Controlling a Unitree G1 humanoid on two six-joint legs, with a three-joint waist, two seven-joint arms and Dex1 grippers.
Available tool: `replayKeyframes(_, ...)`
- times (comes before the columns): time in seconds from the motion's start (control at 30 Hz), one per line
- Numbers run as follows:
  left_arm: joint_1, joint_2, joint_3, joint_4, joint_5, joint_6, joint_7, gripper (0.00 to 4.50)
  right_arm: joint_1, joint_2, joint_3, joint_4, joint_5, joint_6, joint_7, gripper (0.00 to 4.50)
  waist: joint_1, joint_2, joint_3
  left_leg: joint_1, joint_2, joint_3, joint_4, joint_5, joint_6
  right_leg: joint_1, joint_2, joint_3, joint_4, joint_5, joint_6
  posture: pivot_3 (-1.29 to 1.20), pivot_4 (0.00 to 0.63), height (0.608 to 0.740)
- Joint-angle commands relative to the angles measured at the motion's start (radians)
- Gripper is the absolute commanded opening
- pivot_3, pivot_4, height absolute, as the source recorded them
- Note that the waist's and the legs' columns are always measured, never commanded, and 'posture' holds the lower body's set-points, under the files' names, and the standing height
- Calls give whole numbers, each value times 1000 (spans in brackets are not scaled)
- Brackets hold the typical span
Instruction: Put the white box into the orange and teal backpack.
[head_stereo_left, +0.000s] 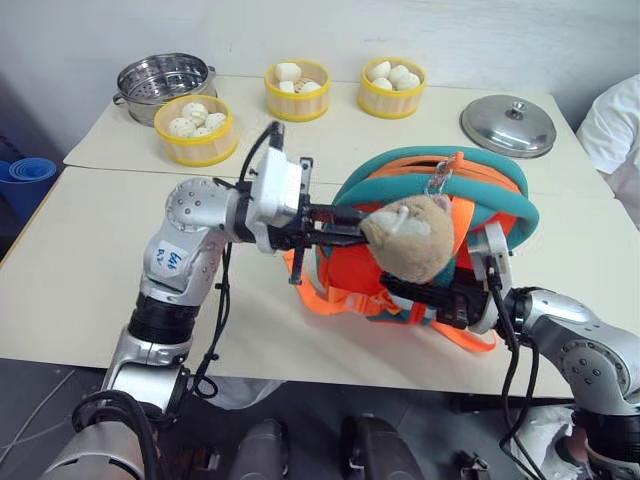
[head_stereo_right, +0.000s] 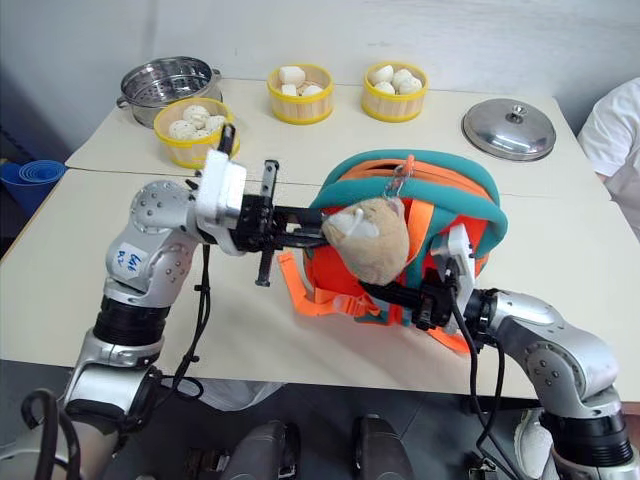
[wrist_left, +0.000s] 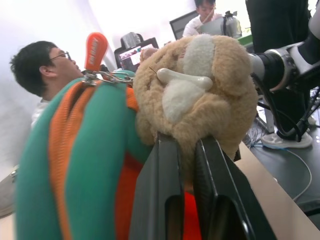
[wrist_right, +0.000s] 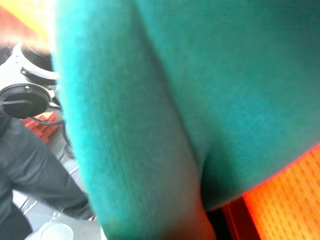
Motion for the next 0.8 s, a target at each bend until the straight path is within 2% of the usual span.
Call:
replayKeyframes(0.03,-45,101,135,71,-64,71,6,14,42,17,-91,-35,52,-16,-37,0,-1,0,0,0,0,0,0,0,0,0,0,0,0,0,0,0,150,740)
replayKeyframes(0.23,-33,225,212,374,-20,61,-9,14,132,47,-158,-57,79,-40,-74,0,1,0,0,0,-1,0,0,0,0,0,-1,-1,0,0,0,0,150,740)
replayKeyframes(0.37,67,244,127,478,122,-87,-33,14,178,63,-166,-77,86,-55,-91,0,1,0,0,0,-1,0,0,0,0,0,-1,-1,0,0,0,0,150,740)
replayKeyframes(0.47,154,198,65,516,200,-208,-28,14,205,84,-162,-86,82,-73,-105,0,2,1,0,0,-1,0,0,0,0,0,-1,-1,0,0,0,0,150,740)
replayKeyframes(0.63,225,90,40,535,243,-324,25,14,235,108,-147,-90,66,-103,-108,0,4,0,-1,0,-1,0,1,-2,4,0,-2,-1,0,0,1,0,150,740)
replayKeyframes(0.7,269,73,32,485,234,-308,22,14,235,122,-138,-77,25,-134,-119,0,3,0,-1,0,-1,0,0,-3,4,0,-2,-1,0,1,1,0,150,740)
replayKeyframes(0.8,345,82,36,378,209,-192,51,14,213,163,-128,-37,-67,-223,-138,0,-1,1,-1,1,-1,0,-1,-3,4,0,-2,0,1,1,1,0,150,740)
